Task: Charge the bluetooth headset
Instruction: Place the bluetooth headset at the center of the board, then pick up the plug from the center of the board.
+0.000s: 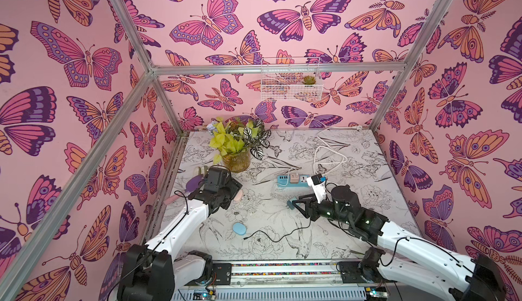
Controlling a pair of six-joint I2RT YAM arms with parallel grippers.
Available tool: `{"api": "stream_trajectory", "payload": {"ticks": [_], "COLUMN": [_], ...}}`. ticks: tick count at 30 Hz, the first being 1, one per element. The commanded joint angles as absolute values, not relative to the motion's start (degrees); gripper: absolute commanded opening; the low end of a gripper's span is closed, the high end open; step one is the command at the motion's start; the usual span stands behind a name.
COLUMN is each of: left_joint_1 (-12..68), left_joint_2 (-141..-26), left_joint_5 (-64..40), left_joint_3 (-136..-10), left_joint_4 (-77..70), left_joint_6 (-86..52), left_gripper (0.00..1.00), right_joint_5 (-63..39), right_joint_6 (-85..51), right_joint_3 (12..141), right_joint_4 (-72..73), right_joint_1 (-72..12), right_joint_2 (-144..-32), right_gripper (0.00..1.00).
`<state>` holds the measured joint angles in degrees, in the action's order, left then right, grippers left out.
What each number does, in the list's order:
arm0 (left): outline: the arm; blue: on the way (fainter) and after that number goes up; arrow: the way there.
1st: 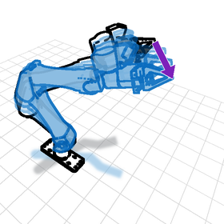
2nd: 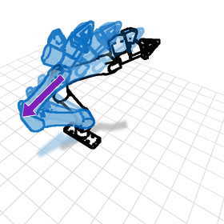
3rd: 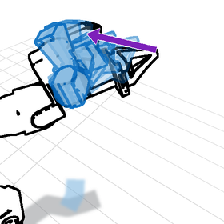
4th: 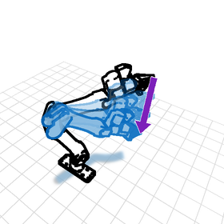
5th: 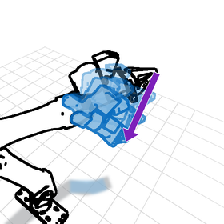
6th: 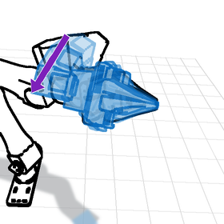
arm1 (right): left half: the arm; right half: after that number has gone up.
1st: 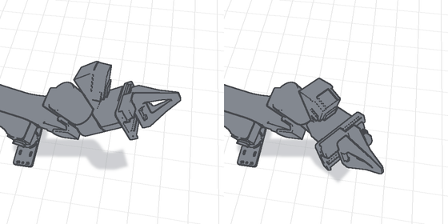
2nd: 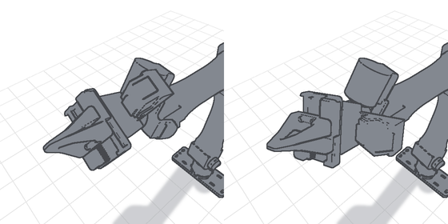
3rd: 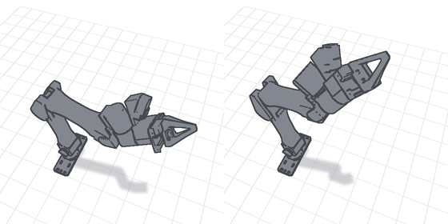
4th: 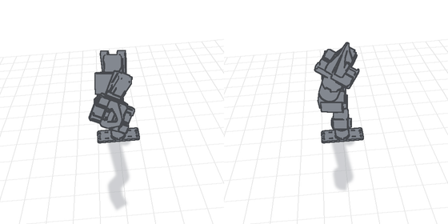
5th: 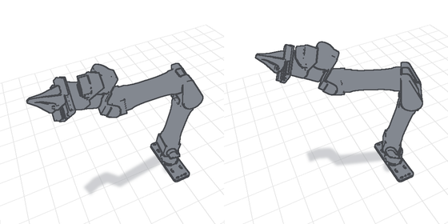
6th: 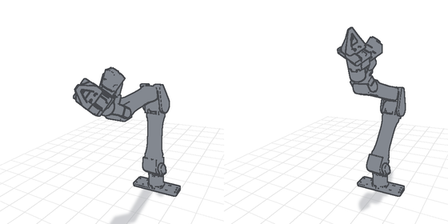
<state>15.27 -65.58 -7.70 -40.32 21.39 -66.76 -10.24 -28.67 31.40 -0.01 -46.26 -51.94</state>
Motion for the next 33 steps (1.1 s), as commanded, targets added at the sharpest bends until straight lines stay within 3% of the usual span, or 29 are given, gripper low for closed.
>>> {"api": "stream_trajectory", "payload": {"ticks": [1, 8, 18, 33], "left_joint_1": [16.78, 27.51, 42.33, 49.2], "left_joint_2": [-63.16, -63.08, -79.91, -106.33], "left_joint_5": [-9.9, -7.62, -5.47, -6.76], "left_joint_3": [-39.28, -43.76, -58.0, -78.07], "left_joint_4": [24.86, 26.08, 27.75, 30.02], "left_joint_6": [-63.67, -56.71, -46.17, -34.77], "left_gripper": [0.77, 0.75, 0.77, 0.79], "right_joint_5": [-5.88, -6.56, -11.71, -15.24], "right_joint_6": [-29.1, -33.77, -39.13, -40.58], "right_joint_3": [34.09, 34.91, 31.7, 25.84], "right_joint_4": [-5.72, -11.59, -17.31, -18.8], "right_joint_1": [-46.27, -40.93, -29.48, -22.4], "right_joint_2": [-51.33, -50.6, -47.13, -39.17], "right_gripper": [0.52, 0.59, 0.6, 0.6]}}
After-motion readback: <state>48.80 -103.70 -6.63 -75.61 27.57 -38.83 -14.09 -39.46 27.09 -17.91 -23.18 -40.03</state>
